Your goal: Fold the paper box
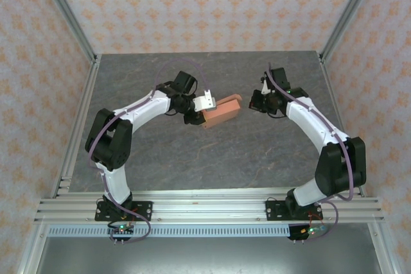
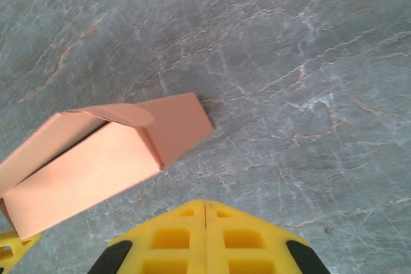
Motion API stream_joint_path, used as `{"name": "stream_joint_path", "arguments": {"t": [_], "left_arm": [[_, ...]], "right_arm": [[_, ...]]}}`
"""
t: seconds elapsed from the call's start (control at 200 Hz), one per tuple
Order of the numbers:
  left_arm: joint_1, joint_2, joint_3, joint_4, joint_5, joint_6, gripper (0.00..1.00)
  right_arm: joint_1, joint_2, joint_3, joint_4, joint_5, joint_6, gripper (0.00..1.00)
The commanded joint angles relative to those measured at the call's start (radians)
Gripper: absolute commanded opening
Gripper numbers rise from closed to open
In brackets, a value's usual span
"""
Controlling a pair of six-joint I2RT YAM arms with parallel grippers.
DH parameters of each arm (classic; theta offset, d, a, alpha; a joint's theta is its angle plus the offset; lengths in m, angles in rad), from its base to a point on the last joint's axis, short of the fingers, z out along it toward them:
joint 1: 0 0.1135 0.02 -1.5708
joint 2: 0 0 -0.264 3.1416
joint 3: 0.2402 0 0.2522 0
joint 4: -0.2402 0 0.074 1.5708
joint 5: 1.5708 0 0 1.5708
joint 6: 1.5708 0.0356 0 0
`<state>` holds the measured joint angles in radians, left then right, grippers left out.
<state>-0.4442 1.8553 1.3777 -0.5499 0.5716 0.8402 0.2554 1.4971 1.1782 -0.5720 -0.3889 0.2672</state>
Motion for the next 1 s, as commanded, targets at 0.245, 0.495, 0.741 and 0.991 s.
{"name": "stream_joint_path", "arguments": {"t": [0.245, 0.495, 0.741, 0.991], "left_arm": [[0.012, 0.030, -0.007, -0.151, -0.088, 0.044, 0.19], [0.043, 0.037, 0.063, -0.291, 0.050, 0.154, 0.18], [0.062, 0.048, 0.116, -0.351, 0.065, 0.190, 0.17], [0.066, 0.075, 0.124, -0.350, 0.067, 0.194, 0.17]], "right_arm": [[-0.004, -0.020, -0.008, 0.017, -0.050, -0.332, 0.24], [-0.021, -0.019, -0.051, 0.187, -0.132, -0.650, 0.42], [-0.019, 0.028, -0.053, 0.203, -0.392, -0.914, 0.50], [-0.018, 0.172, 0.052, 0.130, -0.373, -1.015, 0.52]]}}
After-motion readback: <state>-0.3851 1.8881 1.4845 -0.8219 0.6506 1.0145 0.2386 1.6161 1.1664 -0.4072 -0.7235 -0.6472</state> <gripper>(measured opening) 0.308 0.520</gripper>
